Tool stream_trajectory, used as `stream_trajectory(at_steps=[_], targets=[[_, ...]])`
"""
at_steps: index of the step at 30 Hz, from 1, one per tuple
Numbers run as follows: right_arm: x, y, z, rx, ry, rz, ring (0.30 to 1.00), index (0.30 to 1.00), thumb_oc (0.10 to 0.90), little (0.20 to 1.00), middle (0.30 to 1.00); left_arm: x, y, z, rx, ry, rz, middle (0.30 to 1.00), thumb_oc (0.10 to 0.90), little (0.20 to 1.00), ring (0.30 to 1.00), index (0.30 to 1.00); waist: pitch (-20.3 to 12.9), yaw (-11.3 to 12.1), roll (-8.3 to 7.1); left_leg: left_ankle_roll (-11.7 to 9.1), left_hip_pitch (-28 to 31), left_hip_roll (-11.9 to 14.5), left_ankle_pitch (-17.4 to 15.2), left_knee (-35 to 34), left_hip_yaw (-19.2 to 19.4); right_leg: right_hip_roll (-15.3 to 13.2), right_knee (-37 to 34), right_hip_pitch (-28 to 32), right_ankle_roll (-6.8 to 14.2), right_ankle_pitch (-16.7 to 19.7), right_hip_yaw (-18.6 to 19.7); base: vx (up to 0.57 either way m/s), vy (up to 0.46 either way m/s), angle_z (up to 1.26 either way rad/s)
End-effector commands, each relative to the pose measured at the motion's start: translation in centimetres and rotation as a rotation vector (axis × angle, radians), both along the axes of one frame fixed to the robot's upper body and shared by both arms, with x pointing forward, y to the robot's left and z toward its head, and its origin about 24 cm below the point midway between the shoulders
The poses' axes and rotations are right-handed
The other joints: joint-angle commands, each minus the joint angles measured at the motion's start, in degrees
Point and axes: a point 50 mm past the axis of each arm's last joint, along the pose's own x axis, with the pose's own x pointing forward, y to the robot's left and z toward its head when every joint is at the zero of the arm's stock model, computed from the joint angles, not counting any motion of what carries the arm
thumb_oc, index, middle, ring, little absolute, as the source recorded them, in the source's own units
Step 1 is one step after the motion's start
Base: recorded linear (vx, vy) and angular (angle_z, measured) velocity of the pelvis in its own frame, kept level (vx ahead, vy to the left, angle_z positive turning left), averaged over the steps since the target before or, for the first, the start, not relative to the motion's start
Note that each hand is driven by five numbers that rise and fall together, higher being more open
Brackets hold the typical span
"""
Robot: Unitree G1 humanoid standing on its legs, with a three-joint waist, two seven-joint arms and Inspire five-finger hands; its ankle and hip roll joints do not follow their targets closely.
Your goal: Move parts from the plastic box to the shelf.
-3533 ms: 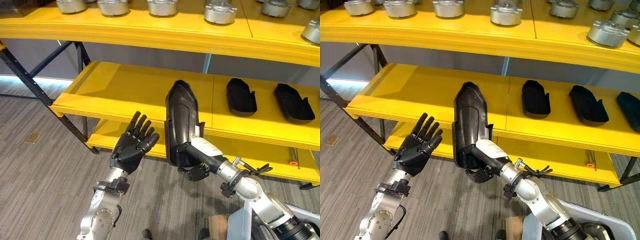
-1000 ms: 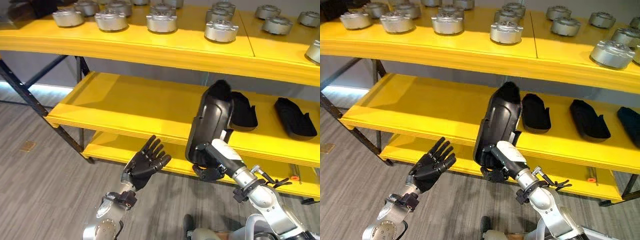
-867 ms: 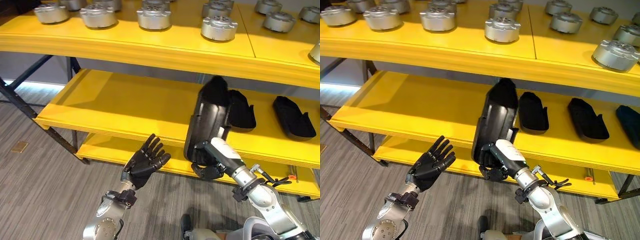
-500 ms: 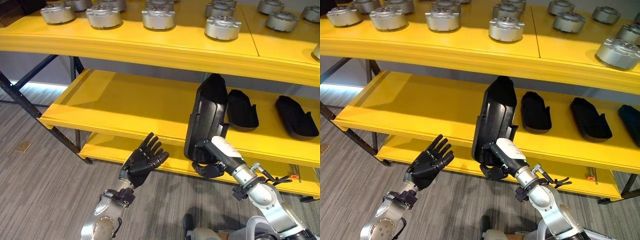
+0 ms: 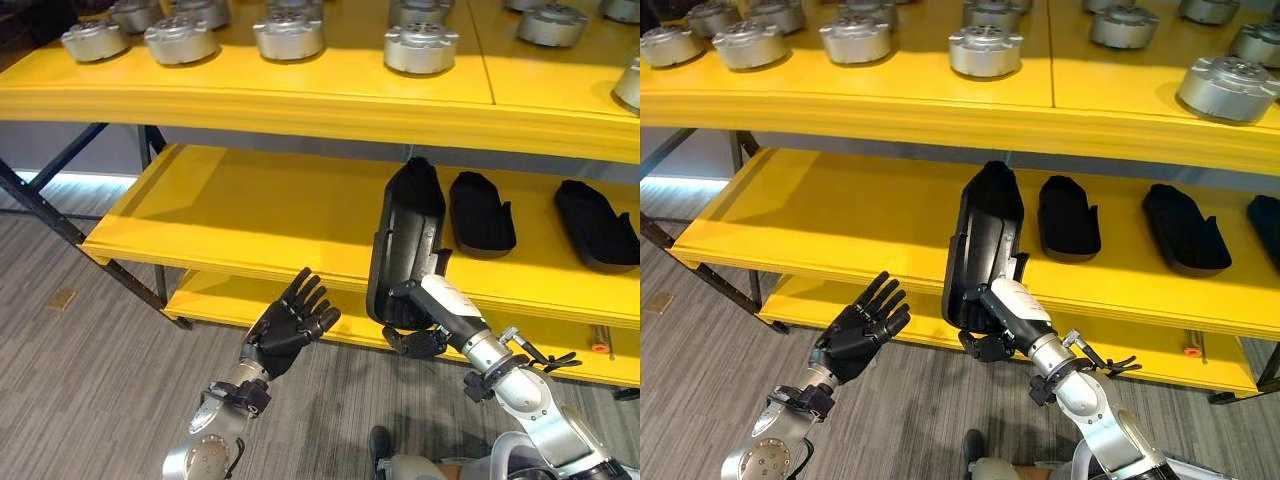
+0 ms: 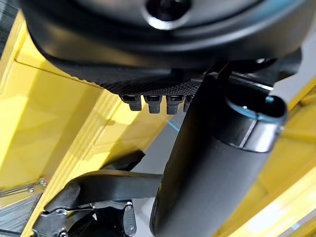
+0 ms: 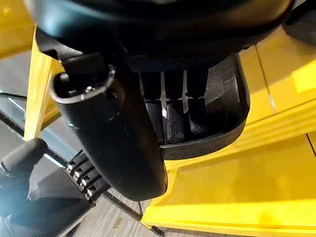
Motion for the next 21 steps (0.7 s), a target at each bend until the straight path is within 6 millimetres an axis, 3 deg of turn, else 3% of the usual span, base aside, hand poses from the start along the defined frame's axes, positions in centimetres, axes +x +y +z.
stream_trajectory(at_steps=[1, 3, 5, 9, 12, 14, 16, 21], targets=[[0.7, 1.6, 4.7, 0.093, -0.244, 0.092, 0.3, 0.3, 0.4, 0.3, 0.3, 1.3, -0.7, 3.9, -0.023, -0.245, -0.065, 1.0, 0.9, 1.0, 1.0, 1.0, -4.3, -0.7, -1.96, -0.8, 0.0, -3.9, 16.5, 18.2, 4.1, 0.4, -3.2, 3.6, -0.5, -0.5, -1.4, 0.05, -0.323, 0.04], [0.9, 1.8, 4.3, 0.076, -0.225, 0.102, 0.3, 0.3, 0.4, 0.3, 0.3, 1.5, -0.7, 4.0, -0.026, -0.237, -0.061, 1.0, 0.9, 1.0, 1.0, 1.0, -3.1, 0.0, -3.34, 0.1, -7.5, -2.7, 14.8, 26.4, 5.5, -0.3, -3.0, 5.9, -1.1, -1.4, -0.3, 0.06, -0.241, 0.06], [1.0, 2.0, 4.1, 0.074, -0.219, 0.104, 0.3, 0.3, 0.4, 0.3, 0.3, 1.4, -0.5, 3.9, -0.023, -0.238, -0.059, 1.0, 0.9, 1.0, 1.0, 1.0, -2.6, 0.3, -3.46, 0.8, -9.9, -0.6, 13.3, 26.2, 6.8, -0.2, -2.8, 6.7, -1.2, -2.1, 0.5, 0.05, -0.075, -0.24], [1.4, 2.2, 4.3, 0.056, -0.202, 0.111, 0.3, 0.3, 0.4, 0.3, 0.3, 1.4, -0.1, 4.0, -0.014, -0.247, -0.023, 1.0, 0.9, 1.0, 1.0, 1.0, -1.6, 0.2, -3.22, 2.3, -11.2, 2.5, 11.9, 13.9, 9.3, -0.4, -1.1, 8.0, -0.5, -3.4, 2.6, 0.07, 0.056, -0.3], [1.5, 1.9, 4.2, 0.026, -0.172, 0.109, 0.3, 0.3, 0.4, 0.3, 0.3, 1.6, 0.4, 4.1, -0.02, -0.251, 0.005, 1.0, 0.9, 1.0, 1.0, 1.0, -2.1, 0.2, -2.69, 1.7, -10.4, 3.0, 14.2, -0.9, 7.4, -1.1, -1.6, 8.8, 0.9, -3.4, 3.6, 0.11, 0.18, -0.32], [1.3, 1.6, 3.9, 0.008, -0.153, 0.107, 0.3, 0.3, 0.4, 0.3, 0.3, 1.5, 0.5, 4.0, -0.024, -0.248, 0.006, 1.0, 0.9, 1.0, 1.0, 1.0, -2.5, 0.5, -2.35, -0.4, -8.5, 5.2, 18.1, -11.6, 4.8, -1.9, -2.9, 10.5, 2.0, -3.7, 4.0, 0.21, 0.241, -0.21], [1.3, 1.5, 3.9, 0.004, -0.146, 0.113, 0.3, 0.3, 0.4, 0.3, 0.3, 1.5, 0.6, 3.9, -0.03, -0.243, 0.017, 1.0, 0.9, 1.0, 1.0, 1.0, -2.4, 0.6, -2.18, -1.3, -8.2, 6.7, 19.4, -13.8, 3.9, -2.2, -2.9, 11.2, 2.4, -4.2, 4.3, 0.15, 0.195, -0.2], [1.0, 0.9, 4.1, -0.012, -0.134, 0.118, 0.3, 0.3, 0.4, 0.3, 0.3, 1.7, 0.5, 3.6, -0.035, -0.227, 0.037, 1.0, 0.9, 1.0, 1.0, 1.0, -2.3, -0.8, -1.31, -1.6, -5.7, 7.0, 17.4, -15.3, 5.8, -3.3, -2.3, 11.3, 3.1, -4.3, 4.1, 0.12, 0.244, -0.08]])
